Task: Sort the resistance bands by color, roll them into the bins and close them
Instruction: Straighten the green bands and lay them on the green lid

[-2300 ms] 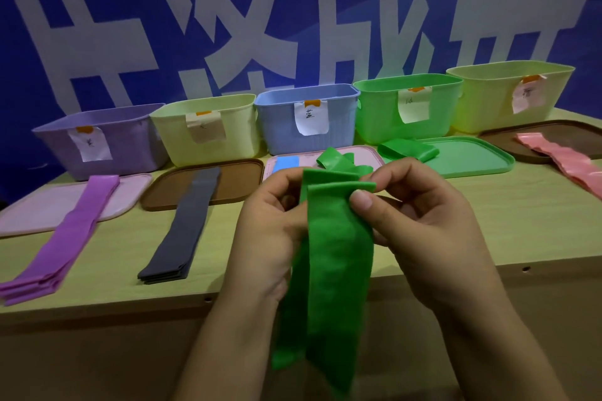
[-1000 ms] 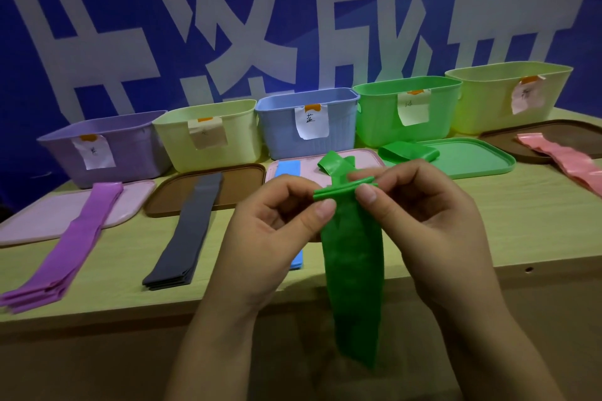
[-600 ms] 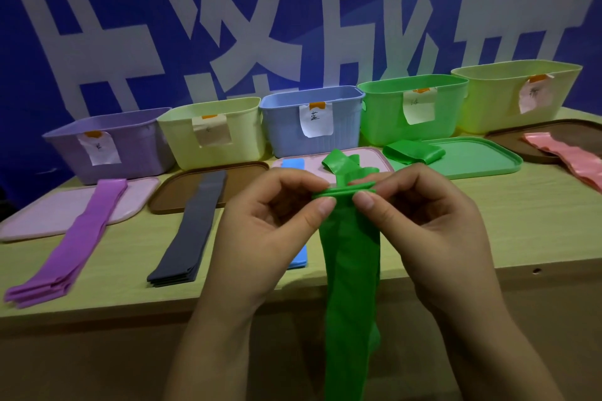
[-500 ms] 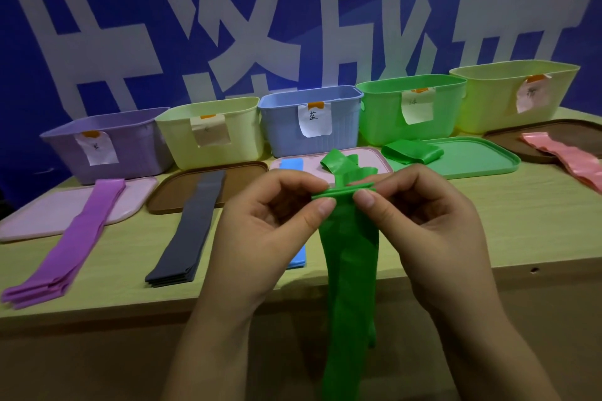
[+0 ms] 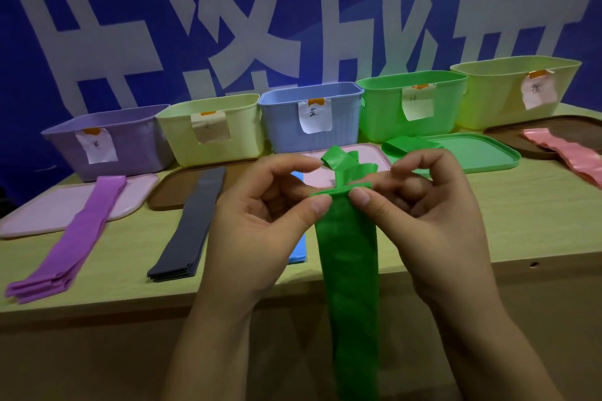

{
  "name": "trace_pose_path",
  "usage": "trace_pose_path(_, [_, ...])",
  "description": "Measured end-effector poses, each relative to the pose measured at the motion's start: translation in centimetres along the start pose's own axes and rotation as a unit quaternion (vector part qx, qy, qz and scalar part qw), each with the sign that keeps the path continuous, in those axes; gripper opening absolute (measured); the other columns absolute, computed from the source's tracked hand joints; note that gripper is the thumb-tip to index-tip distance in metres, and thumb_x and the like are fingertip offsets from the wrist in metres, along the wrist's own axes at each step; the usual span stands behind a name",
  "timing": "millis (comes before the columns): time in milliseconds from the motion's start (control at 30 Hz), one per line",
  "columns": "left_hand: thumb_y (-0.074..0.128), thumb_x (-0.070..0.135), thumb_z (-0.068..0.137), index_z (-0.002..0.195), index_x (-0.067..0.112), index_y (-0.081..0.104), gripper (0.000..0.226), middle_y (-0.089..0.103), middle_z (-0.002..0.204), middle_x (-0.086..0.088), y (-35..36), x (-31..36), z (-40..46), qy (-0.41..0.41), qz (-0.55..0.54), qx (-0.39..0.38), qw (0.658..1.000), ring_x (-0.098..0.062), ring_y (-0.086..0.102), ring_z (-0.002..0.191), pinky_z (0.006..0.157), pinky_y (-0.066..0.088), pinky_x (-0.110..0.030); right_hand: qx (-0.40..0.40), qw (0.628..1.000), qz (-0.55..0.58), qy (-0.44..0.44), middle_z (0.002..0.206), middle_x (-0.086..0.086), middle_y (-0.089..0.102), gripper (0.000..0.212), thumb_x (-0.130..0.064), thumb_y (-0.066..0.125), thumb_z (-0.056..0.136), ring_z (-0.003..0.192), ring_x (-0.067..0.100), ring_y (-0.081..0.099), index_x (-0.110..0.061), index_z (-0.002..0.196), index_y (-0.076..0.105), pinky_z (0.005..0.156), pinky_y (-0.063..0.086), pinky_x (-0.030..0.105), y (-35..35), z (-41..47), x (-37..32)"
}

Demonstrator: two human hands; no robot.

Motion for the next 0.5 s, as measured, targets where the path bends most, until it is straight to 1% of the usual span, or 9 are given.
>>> trace_pose_path(67, [0.073, 0.001, 0.069, 0.091, 0.035, 0.073, 0.041, 0.068, 0.077, 0.008, 0.0, 0.0, 0.0, 0.005, -0.014, -0.002, 1.000, -0.002, 0.062, 0.071, 0.070, 0.051, -0.015, -0.013, 1.000, -0.001, -0.013, 0.071, 0.001, 0.072, 0.040, -0.007, 0.078, 0.063, 0.067, 0.011, 0.068, -0.016, 0.087, 0.048, 0.066, 0.055, 0.023, 0.2, 0.1, -0.4])
trace_pose_path(100, [0.075, 0.005, 0.069, 0.093, 0.035, 0.073, 0.038, 0.067, 0.076, 0.008, 0.1, -0.1, 0.0, -0.001, -0.035, -0.006, 0.999, -0.003, 0.062, 0.071, 0.070, 0.051, -0.016, -0.021, 0.999, -0.004, -0.024, 0.071, 0.000, 0.072, 0.038, -0.005, 0.079, 0.065, 0.067, 0.010, 0.067, -0.016, 0.086, 0.049, 0.065, 0.054, 0.022, 0.3, 0.0, -0.6])
trace_pose_path(167, [0.080, 0.019, 0.066, 0.102, 0.029, 0.071, 0.039, 0.065, 0.076, 0.007, 0.4, -0.6, 0.0, -0.058, -0.141, -0.040, 0.987, -0.006, 0.062, 0.072, 0.069, 0.052, -0.019, -0.031, 0.999, 0.000, -0.040, 0.068, -0.003, 0.070, 0.029, -0.003, 0.073, 0.067, 0.067, 0.008, 0.067, -0.015, 0.083, 0.052, 0.065, 0.053, 0.020, 0.6, 0.0, -0.8])
trace_pose_path(200, [0.084, 0.027, 0.064, 0.108, 0.023, 0.066, 0.048, 0.066, 0.081, 0.004, 0.9, -0.8, -0.1, -0.102, -0.203, -0.068, 0.971, -0.009, 0.063, 0.076, 0.070, 0.054, -0.022, -0.034, 0.998, 0.002, -0.046, 0.067, -0.006, 0.068, 0.027, -0.003, 0.071, 0.067, 0.066, 0.006, 0.066, -0.015, 0.081, 0.052, 0.065, 0.053, 0.020, 0.8, 0.1, -0.8])
trace_pose_path(267, [0.083, 0.042, 0.064, 0.114, 0.015, 0.061, 0.061, 0.070, 0.097, -0.001, 1.8, -1.4, -0.5, -0.172, -0.256, -0.111, 0.945, -0.015, 0.067, 0.090, 0.078, 0.055, -0.028, -0.037, 0.997, -0.002, -0.061, 0.066, -0.009, 0.064, 0.026, -0.003, 0.072, 0.067, 0.068, 0.008, 0.063, -0.017, 0.079, 0.053, 0.067, 0.052, 0.021, 1.2, 0.1, -0.8])
trace_pose_path(300, [0.081, 0.047, 0.064, 0.113, 0.015, 0.064, 0.061, 0.070, 0.104, -0.002, 2.1, -1.6, -0.8, -0.191, -0.260, -0.118, 0.939, -0.017, 0.067, 0.096, 0.081, 0.055, -0.029, -0.036, 0.997, -0.006, -0.068, 0.067, -0.009, 0.063, 0.026, -0.004, 0.072, 0.067, 0.069, 0.010, 0.062, -0.019, 0.078, 0.054, 0.068, 0.051, 0.023, 1.3, 0.1, -0.8])
trace_pose_path(367, [0.079, 0.055, 0.062, 0.107, 0.022, 0.071, 0.057, 0.071, 0.108, 0.000, 2.7, -1.6, -1.4, -0.218, -0.268, -0.129, 0.930, -0.015, 0.066, 0.102, 0.083, 0.054, -0.028, -0.033, 0.996, -0.017, -0.082, 0.068, -0.009, 0.061, 0.026, -0.005, 0.072, 0.068, 0.069, 0.010, 0.061, -0.024, 0.075, 0.055, 0.069, 0.049, 0.022, 1.4, 0.0, -0.8])
trace_pose_path(433, [0.080, 0.053, 0.062, 0.104, 0.025, 0.073, 0.050, 0.072, 0.104, 0.000, 3.1, -1.4, -1.6, -0.234, -0.262, -0.129, 0.927, -0.015, 0.068, 0.097, 0.077, 0.055, -0.027, -0.031, 0.994, -0.037, -0.095, 0.070, -0.008, 0.061, 0.026, -0.009, 0.075, 0.068, 0.072, 0.010, 0.061, -0.027, 0.074, 0.057, 0.070, 0.048, 0.026, 1.4, 0.0, -0.8])
trace_pose_path(500, [0.077, 0.035, 0.074, 0.098, 0.023, 0.076, 0.027, 0.074, 0.095, -0.002, 3.1, -1.4, -1.6, -0.251, -0.240, -0.116, 0.930, -0.016, 0.070, 0.088, 0.070, 0.055, -0.025, -0.026, 0.992, -0.068, -0.105, 0.074, -0.007, 0.062, 0.023, -0.020, 0.076, 0.068, 0.077, 0.014, 0.060, -0.033, 0.075, 0.059, 0.070, 0.049, 0.035, 1.3, 0.0, -0.8])
Point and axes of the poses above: each hand's wrist, its own z-axis towards the middle knuckle, its own y-axis out of the palm, x = y × z, the point moved 4 cm from there along z, towards the middle knuckle
